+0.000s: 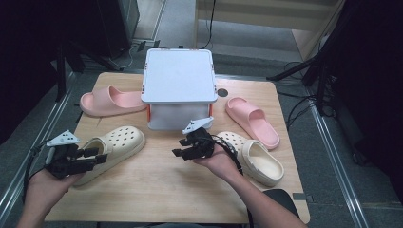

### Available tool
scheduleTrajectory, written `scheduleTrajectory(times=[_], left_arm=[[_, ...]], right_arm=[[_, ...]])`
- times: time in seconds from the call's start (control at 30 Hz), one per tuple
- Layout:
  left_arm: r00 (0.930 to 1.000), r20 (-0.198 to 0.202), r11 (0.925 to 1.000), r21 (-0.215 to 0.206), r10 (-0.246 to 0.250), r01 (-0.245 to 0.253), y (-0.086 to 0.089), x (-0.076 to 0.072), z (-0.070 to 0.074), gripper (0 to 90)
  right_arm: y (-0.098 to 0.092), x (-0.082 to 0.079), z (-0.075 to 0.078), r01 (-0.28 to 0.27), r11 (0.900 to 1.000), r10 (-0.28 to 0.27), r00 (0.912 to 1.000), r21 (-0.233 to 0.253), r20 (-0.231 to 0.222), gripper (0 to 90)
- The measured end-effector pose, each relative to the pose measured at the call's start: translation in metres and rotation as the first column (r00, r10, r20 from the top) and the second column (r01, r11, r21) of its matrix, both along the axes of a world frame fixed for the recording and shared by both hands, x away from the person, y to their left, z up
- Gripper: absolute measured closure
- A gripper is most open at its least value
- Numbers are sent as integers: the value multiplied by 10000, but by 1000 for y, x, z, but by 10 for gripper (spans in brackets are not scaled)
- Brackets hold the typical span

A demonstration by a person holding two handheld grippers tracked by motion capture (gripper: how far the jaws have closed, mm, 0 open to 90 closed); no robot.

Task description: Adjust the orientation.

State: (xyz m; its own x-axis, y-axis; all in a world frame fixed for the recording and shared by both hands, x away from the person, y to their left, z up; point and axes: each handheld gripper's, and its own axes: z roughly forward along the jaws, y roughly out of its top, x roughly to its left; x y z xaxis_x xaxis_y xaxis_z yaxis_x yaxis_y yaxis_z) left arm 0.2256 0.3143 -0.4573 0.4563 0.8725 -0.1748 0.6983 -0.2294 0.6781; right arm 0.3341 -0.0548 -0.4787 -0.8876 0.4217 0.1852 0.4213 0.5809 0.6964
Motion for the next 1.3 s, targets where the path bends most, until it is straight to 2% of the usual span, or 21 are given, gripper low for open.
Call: scheduleTrajectory(times=[0.07, 0.17, 0.23, 0.33, 0.4, 0.47, 0.5, 0.57, 0.73, 0.87, 1.0, 1.07, 1.23, 1.3], left_arm=[[9997, -235, 9998, 140, -109, 112, -2, 6, -9, 526], [9974, -570, 9990, 124, -429, 437, -5, 14, -18, 602], [9970, -614, 9988, 131, -471, 480, -6, 16, -20, 617], [9962, -639, 9980, 160, -594, 606, -6, 24, -25, 713], [9960, -629, 9979, -131, -637, 630, -3, 25, -26, 734], [9969, -560, 9983, -193, -557, 547, -2, 26, -25, 752], [9971, -477, 9982, 17, -590, 591, -3, 26, -23, 758], [9967, -466, 9978, 86, -657, 662, -5, 26, -21, 767], [9969, -358, 9973, -231, -708, 700, -8, 26, -10, 776], [9958, 30, 9957, -87, -918, 919, -18, 24, 0, 778], [9931, 166, 9927, -311, -1161, 1166, -28, 25, 6, 777], [9863, 96, 9854, -415, -1646, 1648, -43, 29, 9, 776], [9751, -122, 9740, -519, -2213, 2204, -68, 38, 9, 775], [9702, -137, 9695, -433, -2419, 2411, -78, 42, 8, 775]], right_arm=[[-1, 2, -1, 52, 10000, -52, 10000, 30, -15, 525], [-1, 3, -1, 77, 10000, -77, 10000, 9, -57, 525], [-1, 3, -1, 74, 10000, -73, 10000, 6, -56, 525], [0, 1, -2, 11, 10000, -11, 10000, -32, -77, 525], [1, 1, -2, -12, 10000, 12, 10000, -60, -94, 526], [1, 1, -2, -15, 10000, 15, 10000, -53, -94, 528], [1, 1, -2, -14, 10000, 14, 10000, -43, -99, 528], [0, 1, -2, -2, 10000, 2, 10000, -29, -70, 529], [-5, 4, 0, 196, 9998, -196, 9998, 59, -1, 532], [-9, 3, 2, 357, 9993, -358, 9993, 118, 77, 533], [-14, -3, 4, 420, 9991, -422, 9988, 108, 235, 533], [-16, -6, 6, 486, 9988, -488, 9982, 74, 350, 533], [-26, -14, 8, 721, 9973, -728, 9958, 137, 554, 532], [-31, -17, 9, 868, 9960, -878, 9943, 190, 609, 531]])
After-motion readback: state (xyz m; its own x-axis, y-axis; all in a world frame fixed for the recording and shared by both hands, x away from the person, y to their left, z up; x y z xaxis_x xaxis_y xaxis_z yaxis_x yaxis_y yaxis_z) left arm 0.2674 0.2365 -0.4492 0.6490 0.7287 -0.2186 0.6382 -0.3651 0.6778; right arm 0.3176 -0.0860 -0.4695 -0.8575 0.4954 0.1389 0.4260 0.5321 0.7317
